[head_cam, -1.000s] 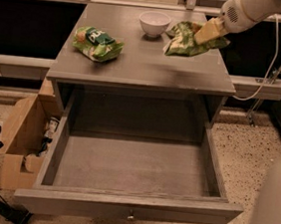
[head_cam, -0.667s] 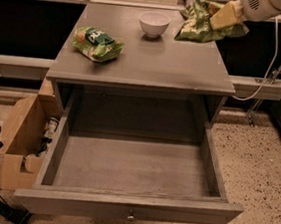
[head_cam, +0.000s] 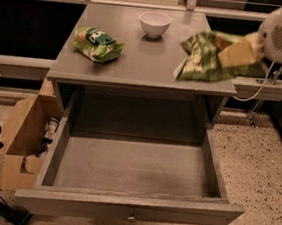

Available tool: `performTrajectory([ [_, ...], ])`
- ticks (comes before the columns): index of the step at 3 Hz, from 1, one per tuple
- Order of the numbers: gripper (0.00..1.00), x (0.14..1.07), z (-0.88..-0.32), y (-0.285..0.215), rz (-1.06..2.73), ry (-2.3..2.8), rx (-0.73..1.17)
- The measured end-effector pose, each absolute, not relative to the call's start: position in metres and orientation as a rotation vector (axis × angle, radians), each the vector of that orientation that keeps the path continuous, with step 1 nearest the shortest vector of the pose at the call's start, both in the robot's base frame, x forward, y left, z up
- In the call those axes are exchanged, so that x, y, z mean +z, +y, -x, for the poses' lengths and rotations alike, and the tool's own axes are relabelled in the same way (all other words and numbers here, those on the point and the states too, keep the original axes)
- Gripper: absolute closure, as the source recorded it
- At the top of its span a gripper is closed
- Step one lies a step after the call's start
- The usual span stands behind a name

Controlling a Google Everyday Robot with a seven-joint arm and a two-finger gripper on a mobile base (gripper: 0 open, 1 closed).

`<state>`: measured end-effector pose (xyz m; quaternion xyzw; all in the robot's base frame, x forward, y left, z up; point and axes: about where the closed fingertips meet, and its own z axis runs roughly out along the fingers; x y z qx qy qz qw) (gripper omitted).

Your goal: Place green jalapeno chip bag into top drawer

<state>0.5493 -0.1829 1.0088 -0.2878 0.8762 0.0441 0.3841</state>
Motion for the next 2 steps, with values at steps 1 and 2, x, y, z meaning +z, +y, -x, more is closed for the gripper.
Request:
performTrajectory([
  [1, 1.0, 0.879, -0.519, -0.176, 0.877, 2.313, 0.337],
  [2, 1.0, 0.779, -0.526, -0.162, 0.937, 2.267, 0.567],
])
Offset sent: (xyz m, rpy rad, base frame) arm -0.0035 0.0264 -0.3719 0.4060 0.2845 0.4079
